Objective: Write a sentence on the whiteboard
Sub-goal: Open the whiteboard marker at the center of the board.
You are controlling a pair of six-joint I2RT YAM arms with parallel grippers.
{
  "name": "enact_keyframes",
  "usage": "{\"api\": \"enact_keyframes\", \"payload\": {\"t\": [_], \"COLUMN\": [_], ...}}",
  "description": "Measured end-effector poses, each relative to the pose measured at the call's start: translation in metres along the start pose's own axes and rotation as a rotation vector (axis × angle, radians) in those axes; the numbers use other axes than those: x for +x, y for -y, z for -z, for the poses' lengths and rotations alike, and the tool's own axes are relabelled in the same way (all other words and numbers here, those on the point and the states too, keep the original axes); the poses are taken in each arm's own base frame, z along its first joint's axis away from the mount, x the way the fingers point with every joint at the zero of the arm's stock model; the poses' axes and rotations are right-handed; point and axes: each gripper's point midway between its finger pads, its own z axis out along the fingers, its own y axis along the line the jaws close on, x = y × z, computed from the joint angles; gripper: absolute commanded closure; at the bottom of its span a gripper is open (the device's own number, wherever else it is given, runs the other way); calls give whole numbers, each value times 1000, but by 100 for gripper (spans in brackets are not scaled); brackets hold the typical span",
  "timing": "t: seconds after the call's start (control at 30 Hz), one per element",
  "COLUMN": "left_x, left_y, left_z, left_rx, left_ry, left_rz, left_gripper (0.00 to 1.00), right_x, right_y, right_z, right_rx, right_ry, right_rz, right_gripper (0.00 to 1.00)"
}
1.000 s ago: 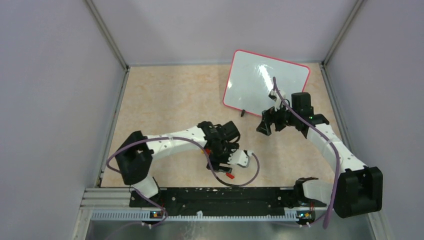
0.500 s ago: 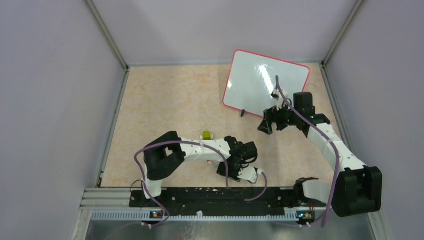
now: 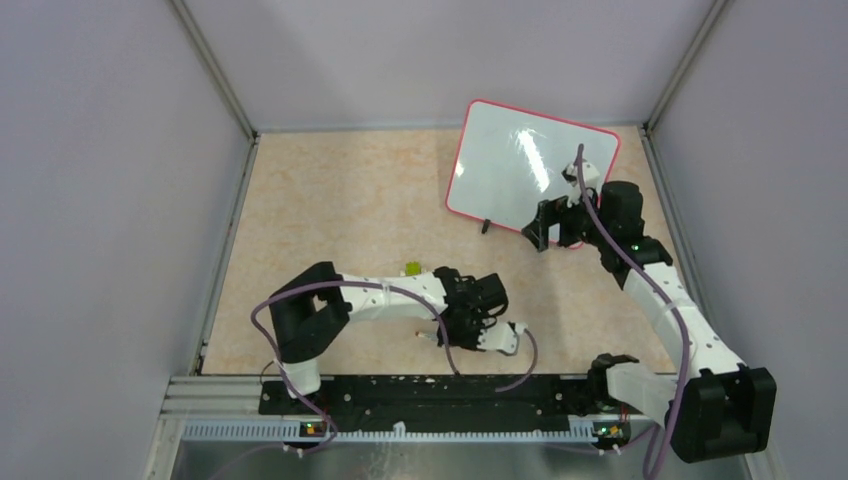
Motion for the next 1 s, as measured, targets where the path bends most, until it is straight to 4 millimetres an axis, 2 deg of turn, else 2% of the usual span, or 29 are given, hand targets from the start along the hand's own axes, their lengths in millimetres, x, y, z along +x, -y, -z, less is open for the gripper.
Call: {"api": "enact_keyframes", "payload": {"t": [0.07, 0.13, 0.2, 0.27, 0.3, 0.33, 0.4, 0.5, 0.6, 0.7, 0.77, 0.87, 1.0], "left_x": [-7, -18, -30, -37, -35, -30, -14, 5, 14, 32, 45, 59, 66], "left_y": [-5, -19, -45, -81, -97, -117, -141, -154, -157, -165, -173, -181, -187], "left_z": [11, 34, 68, 116, 137, 168, 218, 283, 328, 354, 363, 372, 374], "left_rx": [4, -6, -32, -99, -139, -198, -297, -390, -405, -382, -366, -328, -192], "left_ry": [66, 169, 314, 490, 560, 657, 793, 963, 1112, 1223, 1274, 1349, 1495], "left_rz": [44, 116, 219, 327, 372, 433, 525, 638, 729, 873, 988, 1121, 1207], "left_gripper": [100, 100, 100, 100, 100, 100, 100, 100, 100, 100, 100, 100, 100], "right_x": [-8, -13, -22, -41, -52, -65, -85, -101, -110, -117, -126, -138, -139], "right_y": [2, 3, 4, 4, 3, 0, -8, -26, -44, -60, -77, -114, -162], "right_z": [1, 1, 1, 2, 4, 6, 11, 14, 14, 6, 0, -7, -9], "right_rx": [13, 25, 36, 43, 42, 34, -3, -98, -197, -276, -344, -482, -633], "right_ry": [32, 37, 45, 69, 89, 119, 167, 214, 238, 210, 191, 181, 137], "right_rz": [0, -16, -34, -59, -70, -77, -83, -92, -120, -146, -143, -145, -148], "right_gripper": [5, 5, 5, 5, 4, 2, 1, 1, 1, 2, 2, 4, 11]}}
